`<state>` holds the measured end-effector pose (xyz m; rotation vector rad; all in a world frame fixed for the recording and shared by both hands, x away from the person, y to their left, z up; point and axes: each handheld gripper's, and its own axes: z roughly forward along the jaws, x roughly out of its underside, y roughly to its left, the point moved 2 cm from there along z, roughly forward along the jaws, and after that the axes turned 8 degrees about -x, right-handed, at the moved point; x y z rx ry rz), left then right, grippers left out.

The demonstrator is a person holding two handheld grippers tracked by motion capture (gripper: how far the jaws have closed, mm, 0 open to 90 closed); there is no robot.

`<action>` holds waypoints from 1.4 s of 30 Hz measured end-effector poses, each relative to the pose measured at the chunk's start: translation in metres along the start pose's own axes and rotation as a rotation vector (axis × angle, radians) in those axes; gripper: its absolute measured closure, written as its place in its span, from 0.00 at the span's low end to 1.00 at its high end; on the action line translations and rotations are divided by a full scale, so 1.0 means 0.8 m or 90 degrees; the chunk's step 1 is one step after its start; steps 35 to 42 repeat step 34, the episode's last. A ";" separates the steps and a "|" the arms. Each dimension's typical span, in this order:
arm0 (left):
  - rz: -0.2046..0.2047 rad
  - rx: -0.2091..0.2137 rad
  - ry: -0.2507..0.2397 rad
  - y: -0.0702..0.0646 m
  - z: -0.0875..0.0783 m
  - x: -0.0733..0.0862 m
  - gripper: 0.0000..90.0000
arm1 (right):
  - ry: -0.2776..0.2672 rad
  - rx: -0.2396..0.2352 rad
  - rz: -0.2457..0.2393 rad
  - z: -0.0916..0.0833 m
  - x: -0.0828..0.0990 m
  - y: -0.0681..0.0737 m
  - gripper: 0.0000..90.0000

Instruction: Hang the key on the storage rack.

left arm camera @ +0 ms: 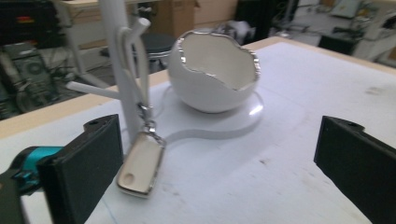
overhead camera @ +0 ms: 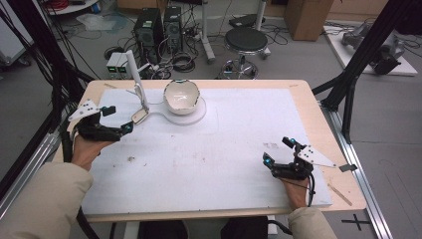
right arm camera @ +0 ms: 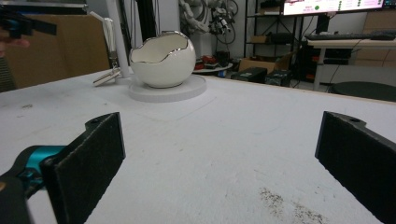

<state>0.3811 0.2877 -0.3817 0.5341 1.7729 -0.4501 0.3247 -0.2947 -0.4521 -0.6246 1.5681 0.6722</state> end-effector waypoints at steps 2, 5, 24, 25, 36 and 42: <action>0.001 0.012 -0.005 -0.003 -0.011 0.005 0.02 | 0.000 0.000 0.000 0.000 0.000 0.000 0.01; -0.005 0.022 -0.021 -0.009 -0.026 0.015 0.02 | 0.004 -0.002 0.003 0.000 0.000 0.001 0.01; 0.007 0.003 -0.096 -0.057 -0.079 0.103 0.02 | 0.010 0.001 -0.015 0.001 0.000 0.003 0.01; 0.010 -0.001 -0.097 -0.058 -0.079 0.106 0.02 | 0.010 0.002 -0.016 0.001 0.000 0.004 0.01; 0.007 -0.042 -0.147 -0.059 -0.088 0.116 0.02 | 0.013 0.009 -0.021 0.002 0.000 0.005 0.01; 0.007 -0.042 -0.147 -0.059 -0.088 0.116 0.02 | 0.013 0.009 -0.021 0.002 0.000 0.005 0.01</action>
